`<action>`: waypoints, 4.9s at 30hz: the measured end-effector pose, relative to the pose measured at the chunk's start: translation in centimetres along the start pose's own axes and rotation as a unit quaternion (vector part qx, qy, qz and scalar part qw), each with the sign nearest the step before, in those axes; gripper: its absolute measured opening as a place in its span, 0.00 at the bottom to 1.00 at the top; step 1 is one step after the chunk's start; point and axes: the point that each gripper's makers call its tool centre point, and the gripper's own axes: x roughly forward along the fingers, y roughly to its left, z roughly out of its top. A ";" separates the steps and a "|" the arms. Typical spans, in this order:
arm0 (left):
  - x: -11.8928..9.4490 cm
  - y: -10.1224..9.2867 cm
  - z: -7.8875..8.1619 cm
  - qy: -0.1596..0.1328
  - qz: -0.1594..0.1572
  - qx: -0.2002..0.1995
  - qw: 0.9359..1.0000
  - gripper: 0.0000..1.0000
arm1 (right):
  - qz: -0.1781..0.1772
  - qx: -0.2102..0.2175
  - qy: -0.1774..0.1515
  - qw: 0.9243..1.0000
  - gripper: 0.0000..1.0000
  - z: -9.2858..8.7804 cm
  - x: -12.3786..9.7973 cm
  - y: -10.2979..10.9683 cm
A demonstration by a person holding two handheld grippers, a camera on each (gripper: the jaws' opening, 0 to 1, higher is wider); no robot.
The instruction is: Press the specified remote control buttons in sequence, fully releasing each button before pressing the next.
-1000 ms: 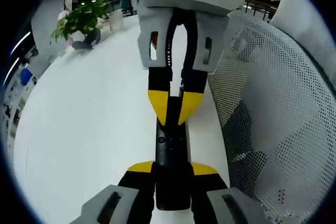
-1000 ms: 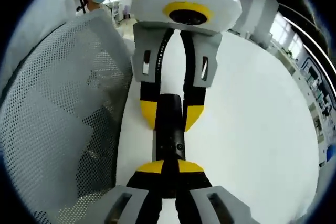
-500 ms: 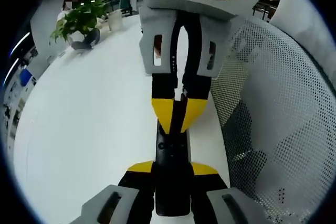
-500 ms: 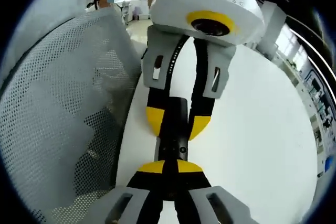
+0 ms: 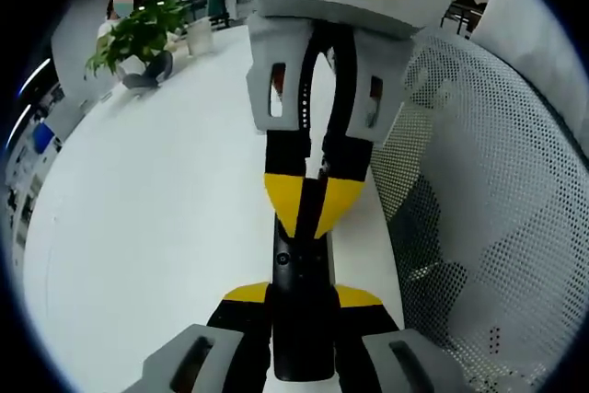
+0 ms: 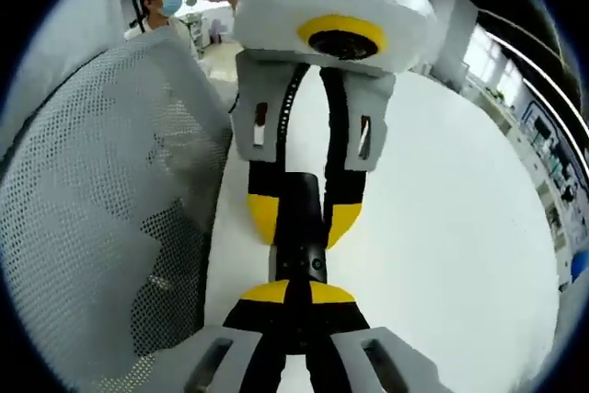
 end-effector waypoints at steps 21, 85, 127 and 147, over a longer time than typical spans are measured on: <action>0.0 0.0 0.0 -0.001 0.001 -0.003 1.000 0.23 | -0.015 0.050 -0.002 0.999 0.00 0.7 0.4 -0.6; 0.0 0.1 0.1 -0.014 0.012 -0.021 1.000 0.23 | 0.007 0.086 0.004 0.996 0.00 0.2 0.6 -0.8; 0.0 0.1 0.1 -0.007 0.016 -0.021 1.000 0.23 | 0.018 0.114 0.036 0.993 0.00 -0.7 -0.5 -0.6; 0.0 0.2 0.0 -0.030 0.017 -0.028 0.999 0.23 | 0.004 0.114 0.062 0.992 0.00 -1.4 -0.8 -0.4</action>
